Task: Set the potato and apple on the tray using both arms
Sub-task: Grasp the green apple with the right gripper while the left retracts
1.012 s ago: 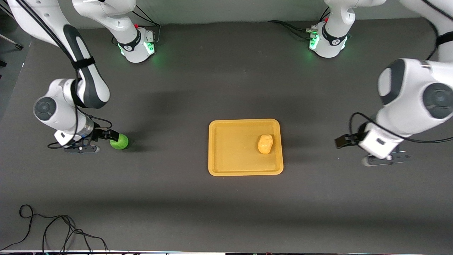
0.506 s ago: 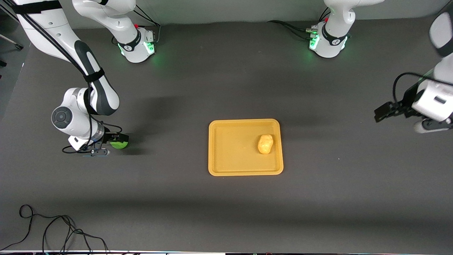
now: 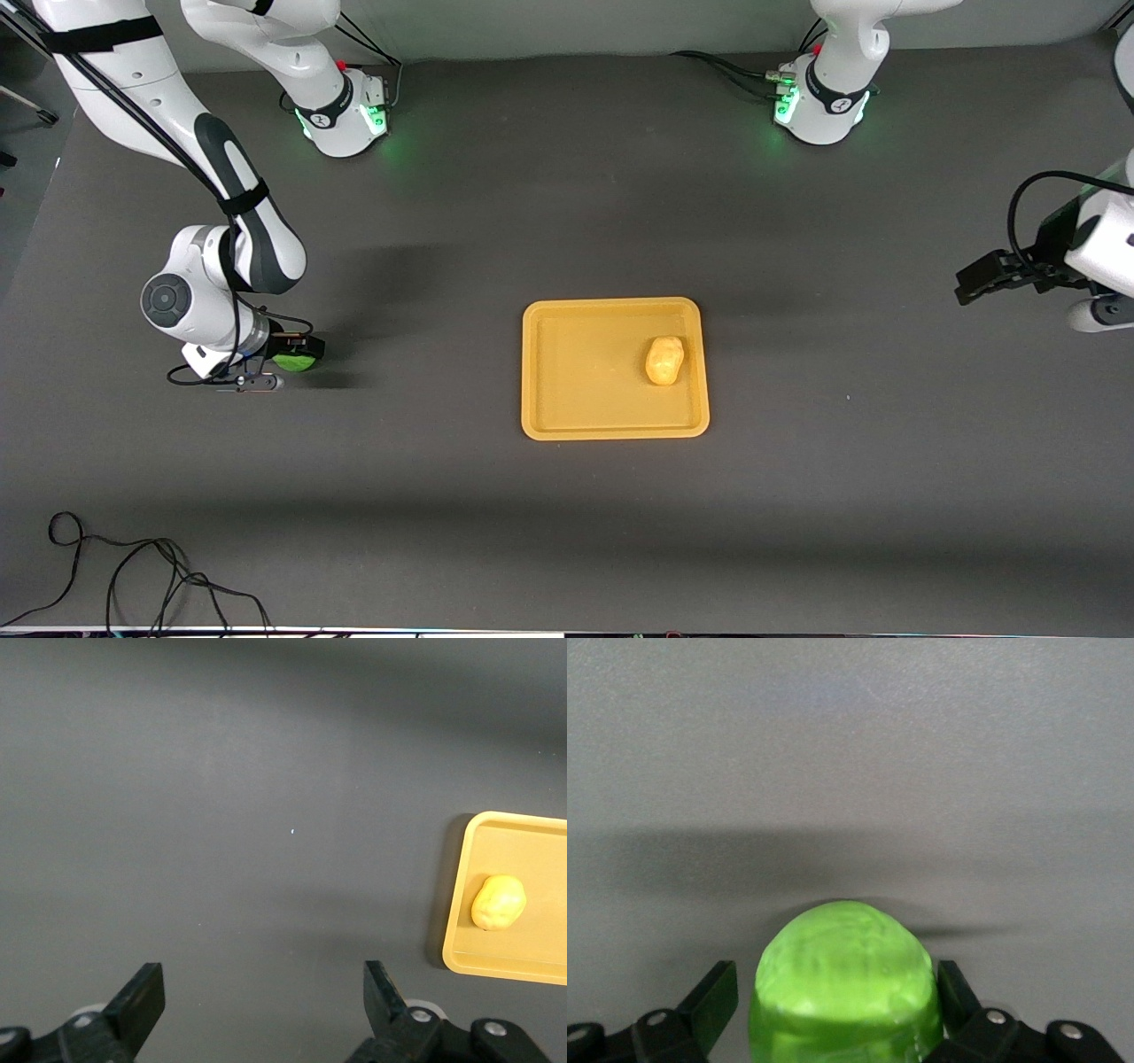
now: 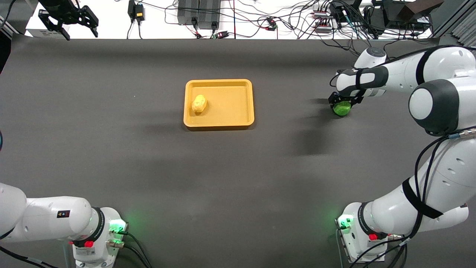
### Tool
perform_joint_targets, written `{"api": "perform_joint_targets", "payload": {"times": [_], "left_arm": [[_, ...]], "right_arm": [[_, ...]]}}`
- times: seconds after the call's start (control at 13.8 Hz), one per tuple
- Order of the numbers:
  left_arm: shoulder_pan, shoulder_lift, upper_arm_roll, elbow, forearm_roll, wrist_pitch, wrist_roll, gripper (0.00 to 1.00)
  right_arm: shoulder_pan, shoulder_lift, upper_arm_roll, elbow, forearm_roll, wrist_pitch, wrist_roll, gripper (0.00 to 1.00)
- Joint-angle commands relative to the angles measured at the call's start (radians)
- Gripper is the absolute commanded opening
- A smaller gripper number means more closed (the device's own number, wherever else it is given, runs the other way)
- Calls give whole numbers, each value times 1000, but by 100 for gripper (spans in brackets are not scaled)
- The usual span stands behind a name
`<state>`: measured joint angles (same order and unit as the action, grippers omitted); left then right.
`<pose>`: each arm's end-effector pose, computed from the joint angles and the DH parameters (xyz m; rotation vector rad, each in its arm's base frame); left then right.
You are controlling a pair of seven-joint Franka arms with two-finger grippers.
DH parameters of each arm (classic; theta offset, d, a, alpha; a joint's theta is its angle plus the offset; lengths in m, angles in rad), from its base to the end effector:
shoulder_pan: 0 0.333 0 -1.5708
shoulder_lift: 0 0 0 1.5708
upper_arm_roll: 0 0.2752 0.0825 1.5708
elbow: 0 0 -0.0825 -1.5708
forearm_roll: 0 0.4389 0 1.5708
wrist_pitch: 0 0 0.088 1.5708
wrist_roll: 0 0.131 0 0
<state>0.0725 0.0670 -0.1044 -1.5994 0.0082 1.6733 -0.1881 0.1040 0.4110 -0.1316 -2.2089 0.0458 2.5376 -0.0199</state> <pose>0.6341 -0.0178 0.5121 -3.1317 -0.2442 -0.0115 0.5533 -0.0226 0.0772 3.1122 -0.0586 -0.1223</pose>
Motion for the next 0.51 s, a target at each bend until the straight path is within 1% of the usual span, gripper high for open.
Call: {"api": "perform_joint_targets", "payload": {"times": [0.0,0.07,0.14,0.22,0.36,0.43], "left_arm": [[12,53,-9,91,-1,-76,13,100],[13,51,-9,90,1,-79,28,100],[15,50,-9,92,1,-79,64,100],[15,48,-9,92,-1,-79,88,100],[10,46,-9,92,-1,-79,76,100],[6,48,-9,92,-2,-78,75,100]], "right_arm": [[19,8,-2,8,23,15,15,100],[19,6,-2,8,23,13,8,87],[19,0,-2,9,23,7,5,56],[19,-10,-2,14,23,0,3,45],[20,-58,-2,38,23,-60,6,44],[20,-81,-2,75,23,-124,9,44]]}}
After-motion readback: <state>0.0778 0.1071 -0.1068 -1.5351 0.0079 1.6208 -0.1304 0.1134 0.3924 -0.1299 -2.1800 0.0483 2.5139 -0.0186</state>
